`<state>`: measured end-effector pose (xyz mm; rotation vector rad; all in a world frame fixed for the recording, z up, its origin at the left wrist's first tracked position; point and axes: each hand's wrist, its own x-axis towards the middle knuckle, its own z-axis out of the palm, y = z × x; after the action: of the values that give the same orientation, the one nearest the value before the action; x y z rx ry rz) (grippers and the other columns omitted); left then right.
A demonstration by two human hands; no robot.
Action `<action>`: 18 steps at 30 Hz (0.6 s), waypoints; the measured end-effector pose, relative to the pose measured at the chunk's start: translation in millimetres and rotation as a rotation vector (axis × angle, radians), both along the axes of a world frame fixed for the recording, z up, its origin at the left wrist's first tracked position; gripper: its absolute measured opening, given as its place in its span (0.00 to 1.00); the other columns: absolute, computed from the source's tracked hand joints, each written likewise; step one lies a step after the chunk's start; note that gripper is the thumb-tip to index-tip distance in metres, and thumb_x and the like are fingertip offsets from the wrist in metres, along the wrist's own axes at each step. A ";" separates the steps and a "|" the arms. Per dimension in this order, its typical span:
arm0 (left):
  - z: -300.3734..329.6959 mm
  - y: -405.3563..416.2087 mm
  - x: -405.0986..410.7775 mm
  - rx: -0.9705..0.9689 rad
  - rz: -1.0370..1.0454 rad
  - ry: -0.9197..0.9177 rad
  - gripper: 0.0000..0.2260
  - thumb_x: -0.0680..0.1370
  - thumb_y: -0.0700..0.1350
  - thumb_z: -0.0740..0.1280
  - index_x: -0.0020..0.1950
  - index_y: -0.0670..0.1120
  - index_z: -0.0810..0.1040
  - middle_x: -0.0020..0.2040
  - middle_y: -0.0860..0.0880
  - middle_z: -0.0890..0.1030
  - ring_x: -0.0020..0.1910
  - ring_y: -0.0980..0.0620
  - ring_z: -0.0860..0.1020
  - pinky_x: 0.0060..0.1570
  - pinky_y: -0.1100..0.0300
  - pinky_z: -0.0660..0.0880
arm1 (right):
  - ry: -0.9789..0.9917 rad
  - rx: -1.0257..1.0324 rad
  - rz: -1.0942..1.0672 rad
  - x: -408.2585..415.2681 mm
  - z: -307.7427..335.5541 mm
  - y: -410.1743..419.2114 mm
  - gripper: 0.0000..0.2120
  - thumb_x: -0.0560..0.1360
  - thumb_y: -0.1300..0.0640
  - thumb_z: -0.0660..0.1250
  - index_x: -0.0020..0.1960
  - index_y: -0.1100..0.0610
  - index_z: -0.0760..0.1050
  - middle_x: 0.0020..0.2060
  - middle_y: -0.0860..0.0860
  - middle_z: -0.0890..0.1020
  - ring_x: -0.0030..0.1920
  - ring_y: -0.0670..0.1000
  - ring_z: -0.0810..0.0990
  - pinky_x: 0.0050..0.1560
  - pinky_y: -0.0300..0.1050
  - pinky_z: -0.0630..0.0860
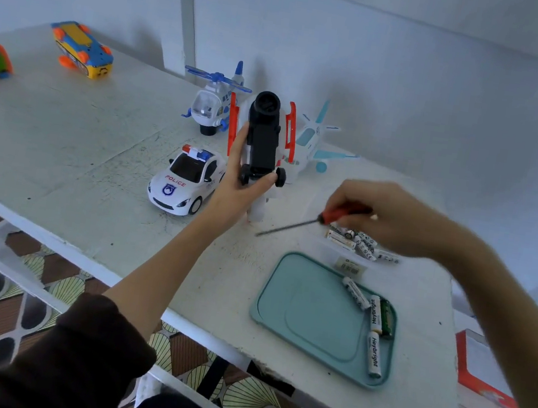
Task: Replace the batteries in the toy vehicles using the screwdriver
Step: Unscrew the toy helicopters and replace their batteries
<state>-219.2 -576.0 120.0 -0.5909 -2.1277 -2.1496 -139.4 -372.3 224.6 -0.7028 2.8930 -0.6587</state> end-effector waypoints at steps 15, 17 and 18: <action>-4.1 -6.9 3.7 0.050 0.112 -0.036 0.32 0.79 0.38 0.64 0.75 0.56 0.49 0.69 0.61 0.63 0.67 0.59 0.70 0.63 0.60 0.72 | 0.330 0.107 0.288 -23.8 -126.1 -62.5 0.07 0.66 0.56 0.69 0.43 0.53 0.83 0.38 0.50 0.83 0.38 0.55 0.82 0.34 0.45 0.77; -4.8 -7.4 3.9 0.058 0.116 -0.039 0.33 0.79 0.38 0.64 0.76 0.56 0.49 0.70 0.60 0.63 0.67 0.61 0.70 0.64 0.60 0.72 | 0.331 0.103 0.298 -24.2 -125.7 -63.3 0.08 0.65 0.55 0.69 0.43 0.53 0.83 0.38 0.50 0.83 0.38 0.54 0.82 0.35 0.45 0.76; -5.1 -7.6 4.2 0.062 0.121 -0.036 0.33 0.79 0.39 0.64 0.76 0.55 0.49 0.71 0.57 0.62 0.68 0.59 0.69 0.65 0.59 0.71 | 0.339 0.091 0.296 -23.4 -124.5 -63.5 0.09 0.65 0.55 0.69 0.44 0.54 0.83 0.38 0.50 0.83 0.38 0.54 0.82 0.35 0.45 0.76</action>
<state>-215.0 -583.6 114.9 -0.4098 -2.0489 -2.1676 -162.8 -435.8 100.1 -1.3091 2.9868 -0.4011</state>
